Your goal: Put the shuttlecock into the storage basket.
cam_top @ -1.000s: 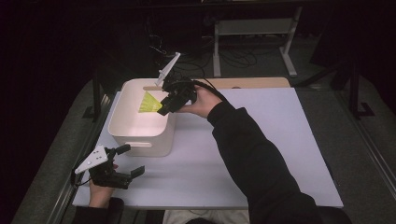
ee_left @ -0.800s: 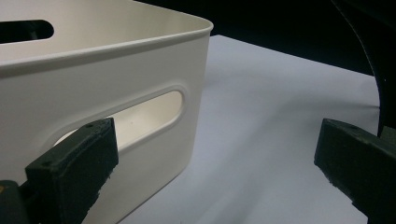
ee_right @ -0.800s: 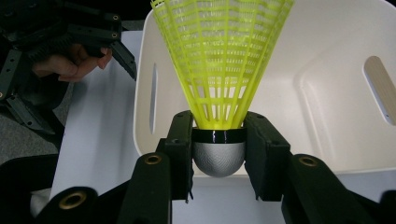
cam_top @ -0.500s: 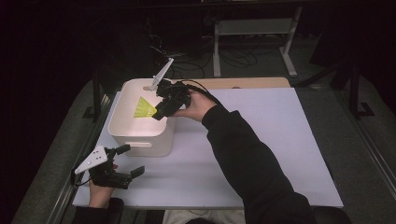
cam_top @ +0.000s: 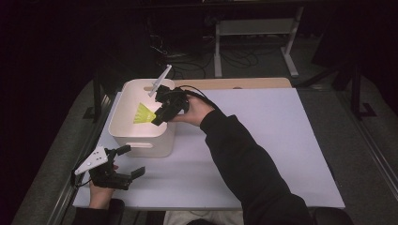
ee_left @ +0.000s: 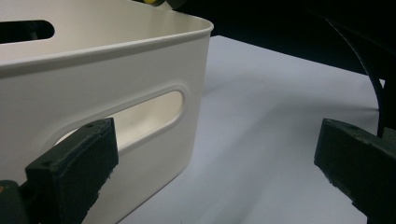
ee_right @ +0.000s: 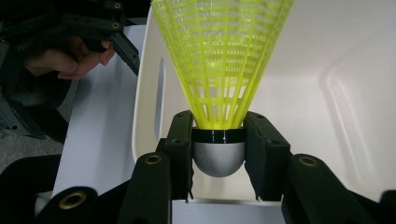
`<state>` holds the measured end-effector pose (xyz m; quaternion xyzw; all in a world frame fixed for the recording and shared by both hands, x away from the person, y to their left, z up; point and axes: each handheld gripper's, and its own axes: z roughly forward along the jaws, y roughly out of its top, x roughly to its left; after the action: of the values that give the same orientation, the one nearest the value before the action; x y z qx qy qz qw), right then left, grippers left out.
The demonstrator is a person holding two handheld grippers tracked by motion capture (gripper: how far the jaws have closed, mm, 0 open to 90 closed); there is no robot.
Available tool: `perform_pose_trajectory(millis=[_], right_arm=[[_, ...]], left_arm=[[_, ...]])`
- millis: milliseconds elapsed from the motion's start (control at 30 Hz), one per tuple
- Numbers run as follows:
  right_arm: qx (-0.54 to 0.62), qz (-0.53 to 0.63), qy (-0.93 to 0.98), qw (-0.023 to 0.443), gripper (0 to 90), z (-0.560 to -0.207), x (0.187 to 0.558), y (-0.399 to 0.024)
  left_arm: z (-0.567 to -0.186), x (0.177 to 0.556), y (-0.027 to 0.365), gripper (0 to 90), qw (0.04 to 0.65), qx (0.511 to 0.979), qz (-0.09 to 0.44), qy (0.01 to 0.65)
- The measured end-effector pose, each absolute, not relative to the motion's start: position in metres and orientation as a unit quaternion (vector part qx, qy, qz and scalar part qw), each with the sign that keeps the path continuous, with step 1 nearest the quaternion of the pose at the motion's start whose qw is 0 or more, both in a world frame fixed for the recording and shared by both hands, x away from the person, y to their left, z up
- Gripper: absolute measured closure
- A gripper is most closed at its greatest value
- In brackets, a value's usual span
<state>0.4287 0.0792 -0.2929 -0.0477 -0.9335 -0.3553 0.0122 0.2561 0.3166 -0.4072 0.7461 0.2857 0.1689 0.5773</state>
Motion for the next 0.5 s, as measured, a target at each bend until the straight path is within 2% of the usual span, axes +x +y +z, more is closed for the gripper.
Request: perform_pose_trajectory(millis=[500], right_arm=[[-0.046,-0.349,-0.936,0.017,63.0,-0.305,0.429,0.087]], left_arm=[[-0.407,0.256,0.317,0.0,0.577,0.746,0.169,0.286]])
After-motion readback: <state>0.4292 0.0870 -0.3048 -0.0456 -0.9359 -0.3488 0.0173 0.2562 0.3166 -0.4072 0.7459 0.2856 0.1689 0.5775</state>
